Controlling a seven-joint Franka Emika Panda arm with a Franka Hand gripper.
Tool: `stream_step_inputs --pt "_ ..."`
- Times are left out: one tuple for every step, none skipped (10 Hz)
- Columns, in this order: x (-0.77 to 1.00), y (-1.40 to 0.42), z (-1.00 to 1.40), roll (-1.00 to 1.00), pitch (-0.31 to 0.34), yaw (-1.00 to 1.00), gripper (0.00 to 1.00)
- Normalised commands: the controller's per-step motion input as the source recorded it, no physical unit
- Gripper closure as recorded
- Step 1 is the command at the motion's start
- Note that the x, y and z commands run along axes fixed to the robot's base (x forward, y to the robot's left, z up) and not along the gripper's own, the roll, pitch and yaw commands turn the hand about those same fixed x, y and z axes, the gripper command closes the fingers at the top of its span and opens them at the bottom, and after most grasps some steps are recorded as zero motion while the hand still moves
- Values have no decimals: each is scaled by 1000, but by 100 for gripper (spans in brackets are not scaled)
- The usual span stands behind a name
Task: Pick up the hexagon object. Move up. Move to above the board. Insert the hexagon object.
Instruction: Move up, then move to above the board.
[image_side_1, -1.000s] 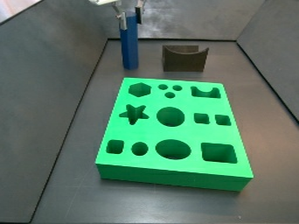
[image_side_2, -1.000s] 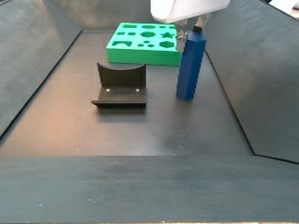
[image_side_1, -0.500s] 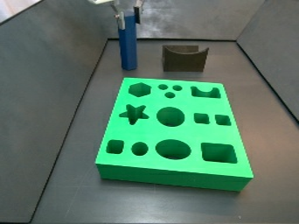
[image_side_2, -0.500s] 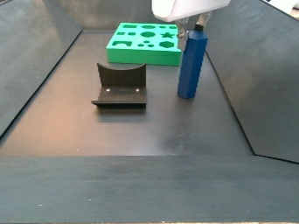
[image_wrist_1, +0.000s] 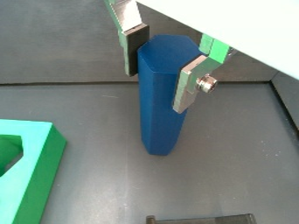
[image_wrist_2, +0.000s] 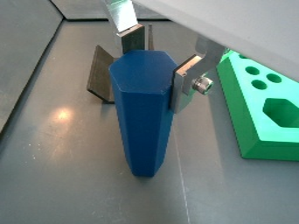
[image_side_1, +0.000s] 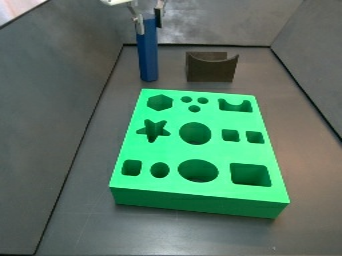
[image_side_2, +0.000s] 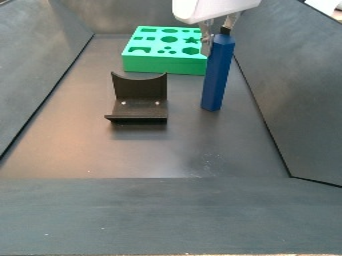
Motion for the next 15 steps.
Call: stream_step_inputs --pt "0 0 833 0 0 0 100" --pt "-105 49 726 2 41 -12 100" --pt "-109 47 656 6 37 -14 100" --pt "-70 31 477 20 30 -21 100" --pt "-36 25 252 34 37 -20 100" --pt "-66 -98 1000 210 -285 -9 100" --pt "-69 -104 1000 211 -261 -4 100" --pt "-85 -99 1000 208 -201 12 100" --pt "-83 -91 1000 189 -112 32 100" --pt "-74 -86 1000 176 -42 37 100" --pt "-64 -79 1000 166 8 39 100" --pt "-54 -72 1000 153 33 42 100" --pt "-38 -61 1000 134 55 42 100" --pt "-14 -41 858 122 83 44 100" --pt "2 -29 645 124 95 49 100"
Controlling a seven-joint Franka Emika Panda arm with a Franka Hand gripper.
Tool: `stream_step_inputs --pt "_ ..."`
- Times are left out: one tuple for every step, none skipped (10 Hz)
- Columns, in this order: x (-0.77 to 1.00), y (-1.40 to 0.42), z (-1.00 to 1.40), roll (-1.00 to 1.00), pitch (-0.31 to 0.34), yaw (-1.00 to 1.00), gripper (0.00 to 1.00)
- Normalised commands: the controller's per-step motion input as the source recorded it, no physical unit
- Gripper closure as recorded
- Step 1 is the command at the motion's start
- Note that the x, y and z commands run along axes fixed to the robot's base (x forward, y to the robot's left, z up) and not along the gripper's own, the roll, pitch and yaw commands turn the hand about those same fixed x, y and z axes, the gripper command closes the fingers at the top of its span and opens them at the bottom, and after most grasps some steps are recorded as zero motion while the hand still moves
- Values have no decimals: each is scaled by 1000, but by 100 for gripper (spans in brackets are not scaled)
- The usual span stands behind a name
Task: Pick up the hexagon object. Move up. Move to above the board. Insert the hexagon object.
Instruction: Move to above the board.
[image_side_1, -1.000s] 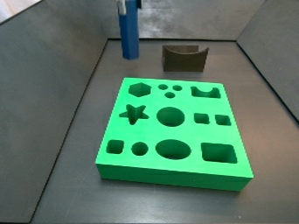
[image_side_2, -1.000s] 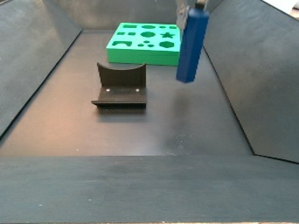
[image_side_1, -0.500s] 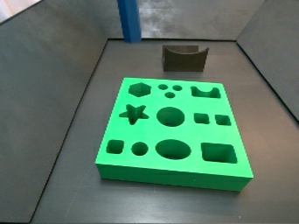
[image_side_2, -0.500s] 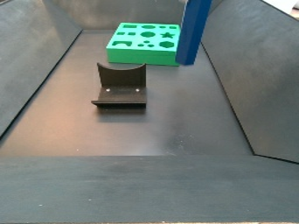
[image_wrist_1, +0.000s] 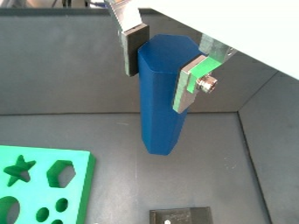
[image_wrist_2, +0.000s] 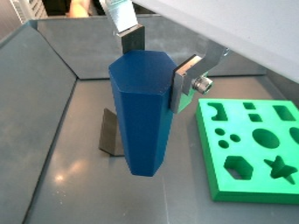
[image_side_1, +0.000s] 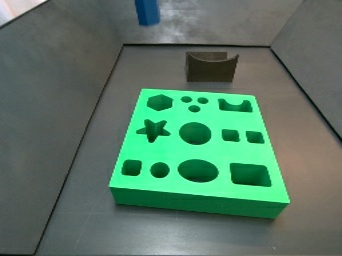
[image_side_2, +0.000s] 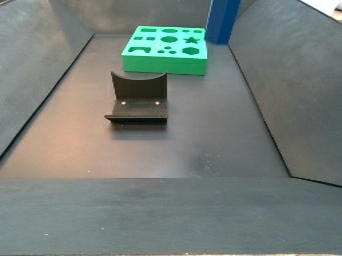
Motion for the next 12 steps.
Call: stream_step_inputs --pt "5 -25 541 124 96 51 100" --pt "5 -18 383 123 97 53 100" --pt "3 -13 174 122 91 56 100" --pt "284 -1000 32 14 254 -1000 100" --pt "292 -1000 32 14 261 -1000 100" --pt "316 -1000 34 7 289 -1000 100" --pt "326 -1000 40 -3 314 -1000 100" --pt "329 -1000 45 15 331 -1000 100" --pt "339 -1000 46 31 361 -1000 100" --pt "361 -1000 51 30 393 -1000 100" --pt "374 -1000 57 38 419 -1000 100" --pt "414 -1000 67 43 489 -935 100"
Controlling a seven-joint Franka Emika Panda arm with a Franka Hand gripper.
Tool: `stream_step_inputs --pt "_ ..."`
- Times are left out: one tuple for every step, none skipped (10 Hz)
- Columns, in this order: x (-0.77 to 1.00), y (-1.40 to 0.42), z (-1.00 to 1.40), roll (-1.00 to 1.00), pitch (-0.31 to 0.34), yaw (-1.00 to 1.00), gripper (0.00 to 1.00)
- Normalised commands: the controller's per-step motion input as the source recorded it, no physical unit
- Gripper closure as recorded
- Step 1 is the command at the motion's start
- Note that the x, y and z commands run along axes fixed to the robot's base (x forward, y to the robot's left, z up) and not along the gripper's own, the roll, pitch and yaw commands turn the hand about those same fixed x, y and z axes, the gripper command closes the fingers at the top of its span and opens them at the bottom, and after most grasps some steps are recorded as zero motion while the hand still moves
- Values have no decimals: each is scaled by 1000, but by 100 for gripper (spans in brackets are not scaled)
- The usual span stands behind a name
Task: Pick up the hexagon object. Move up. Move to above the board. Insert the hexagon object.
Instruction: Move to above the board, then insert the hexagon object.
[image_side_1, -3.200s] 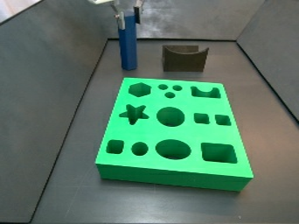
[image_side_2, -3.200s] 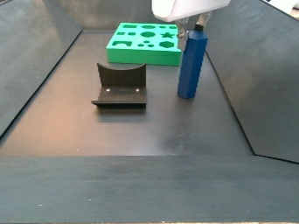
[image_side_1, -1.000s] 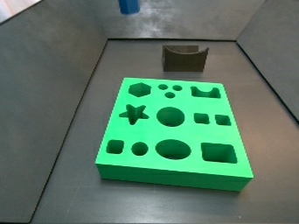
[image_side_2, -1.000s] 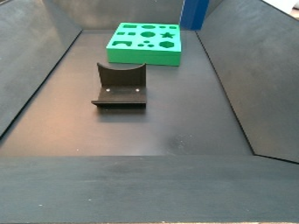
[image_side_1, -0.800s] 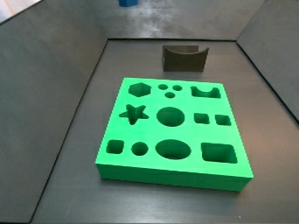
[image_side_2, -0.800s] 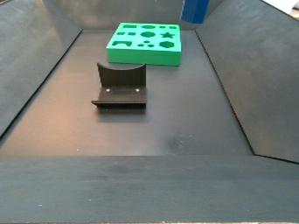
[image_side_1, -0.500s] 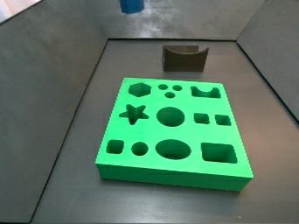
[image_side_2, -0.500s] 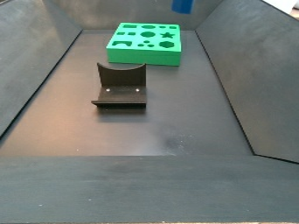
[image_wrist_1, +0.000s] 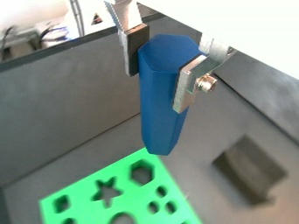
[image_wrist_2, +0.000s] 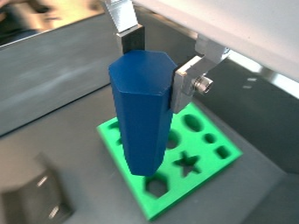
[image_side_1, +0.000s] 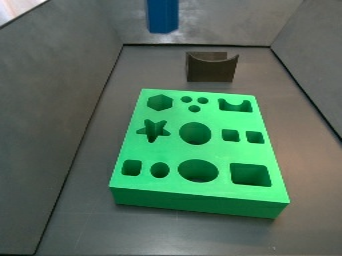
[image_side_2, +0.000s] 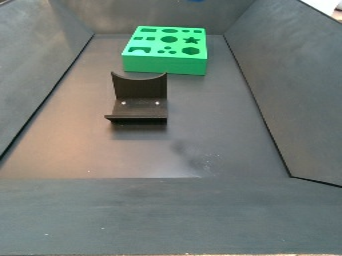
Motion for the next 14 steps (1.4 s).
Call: stream_step_inputs --pt "332 -688 56 41 418 -655 100" --pt "238 -413 46 32 335 -413 100" --pt "126 -204 35 11 209 -202 100" --pt "-20 0 0 0 0 0 100" --pt "-137 49 -246 -1 0 0 100" --pt "-111 151 -451 -39 0 -23 100" --pt "-66 183 -537 -36 0 -63 100" --pt "0 217 -517 -66 0 -151 100" --pt "0 203 -520 -69 0 -183 100" --pt "-11 143 -426 -73 -1 -260 100" --pt "0 143 -434 -69 -11 -243 100" --pt "-11 97 -494 -33 -41 -234 100" --pt "0 77 -514 -26 -60 -214 100" --pt "-34 54 -537 -13 -69 -231 100"
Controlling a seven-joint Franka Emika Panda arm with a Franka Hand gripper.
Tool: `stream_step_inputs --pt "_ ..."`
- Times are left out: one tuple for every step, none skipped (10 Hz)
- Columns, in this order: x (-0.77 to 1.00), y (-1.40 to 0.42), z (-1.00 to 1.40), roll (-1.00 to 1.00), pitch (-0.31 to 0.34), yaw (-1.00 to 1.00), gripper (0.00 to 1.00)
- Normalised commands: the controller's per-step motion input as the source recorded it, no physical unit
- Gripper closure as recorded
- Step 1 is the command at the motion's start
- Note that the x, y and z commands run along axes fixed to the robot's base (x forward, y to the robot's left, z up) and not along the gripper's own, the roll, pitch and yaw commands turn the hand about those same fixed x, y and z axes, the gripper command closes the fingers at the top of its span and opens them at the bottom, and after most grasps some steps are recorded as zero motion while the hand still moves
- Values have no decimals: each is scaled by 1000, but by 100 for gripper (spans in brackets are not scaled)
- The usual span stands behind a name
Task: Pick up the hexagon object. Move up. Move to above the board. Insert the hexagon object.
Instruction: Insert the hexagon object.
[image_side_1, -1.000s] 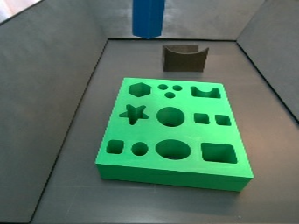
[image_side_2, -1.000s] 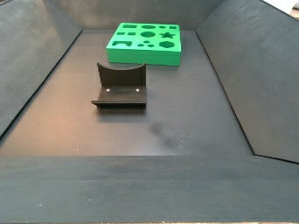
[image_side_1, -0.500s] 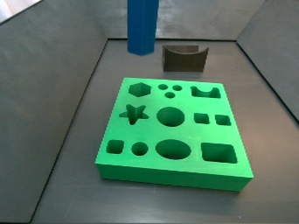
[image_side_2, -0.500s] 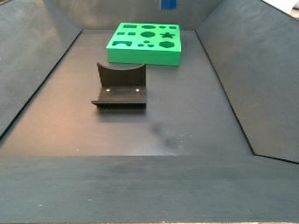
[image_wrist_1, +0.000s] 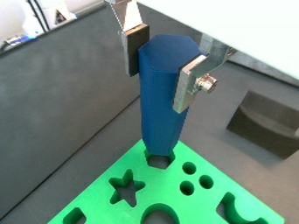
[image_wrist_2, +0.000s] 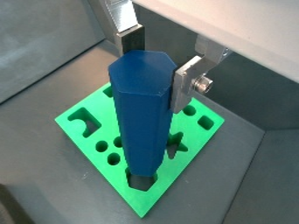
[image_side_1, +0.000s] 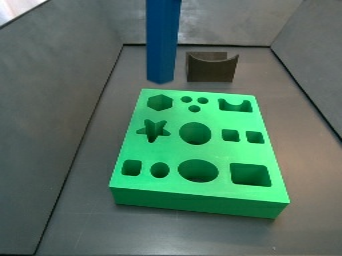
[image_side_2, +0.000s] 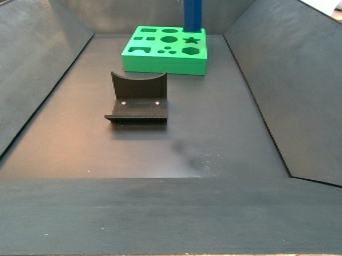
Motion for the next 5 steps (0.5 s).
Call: stream_step_inputs --pt "-3 57 -517 -13 -83 -203 100" --pt "-46 51 -551 0 -74 -206 100" --pt "-17 80 -511 0 -66 -180 100" --pt "-103 111 -517 0 -36 -149 100" --pt "-140 114 -486 6 0 -89 100"
